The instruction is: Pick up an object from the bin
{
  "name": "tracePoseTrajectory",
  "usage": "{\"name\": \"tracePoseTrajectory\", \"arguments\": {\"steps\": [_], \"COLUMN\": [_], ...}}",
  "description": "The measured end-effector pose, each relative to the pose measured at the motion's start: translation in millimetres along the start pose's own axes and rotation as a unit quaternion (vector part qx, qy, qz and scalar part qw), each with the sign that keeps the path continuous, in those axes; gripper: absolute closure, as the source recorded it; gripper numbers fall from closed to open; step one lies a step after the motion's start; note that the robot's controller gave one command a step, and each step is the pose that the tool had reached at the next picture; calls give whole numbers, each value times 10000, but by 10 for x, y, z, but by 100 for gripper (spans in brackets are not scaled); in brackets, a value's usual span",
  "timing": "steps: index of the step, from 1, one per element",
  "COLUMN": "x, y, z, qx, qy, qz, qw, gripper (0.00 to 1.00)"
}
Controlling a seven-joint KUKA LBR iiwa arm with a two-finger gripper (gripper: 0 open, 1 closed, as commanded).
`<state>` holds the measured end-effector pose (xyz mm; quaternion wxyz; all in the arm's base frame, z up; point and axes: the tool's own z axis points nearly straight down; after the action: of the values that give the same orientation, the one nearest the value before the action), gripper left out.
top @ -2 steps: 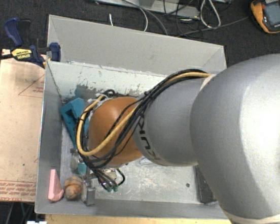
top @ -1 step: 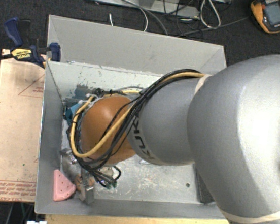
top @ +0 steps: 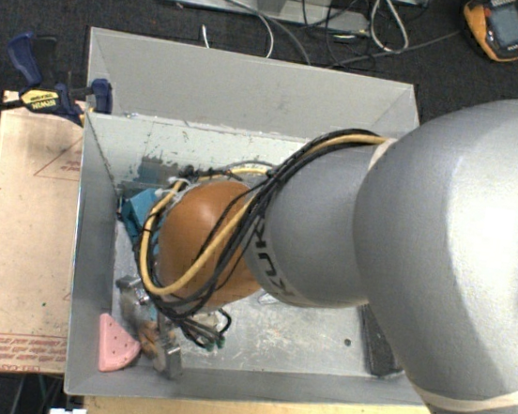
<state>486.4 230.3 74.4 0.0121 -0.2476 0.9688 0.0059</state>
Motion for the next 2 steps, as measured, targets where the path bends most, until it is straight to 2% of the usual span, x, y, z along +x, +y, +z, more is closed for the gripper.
{"name": "tracePoseTrajectory", "arguments": {"steps": [1,2], "x": [62,129], "y": [-510,-297], "z": [-191,-63], "qx": [-23,-24], "qy": [98,50], "qz": [238,408], "qw": [9997,9992], "gripper": [0,0]}}
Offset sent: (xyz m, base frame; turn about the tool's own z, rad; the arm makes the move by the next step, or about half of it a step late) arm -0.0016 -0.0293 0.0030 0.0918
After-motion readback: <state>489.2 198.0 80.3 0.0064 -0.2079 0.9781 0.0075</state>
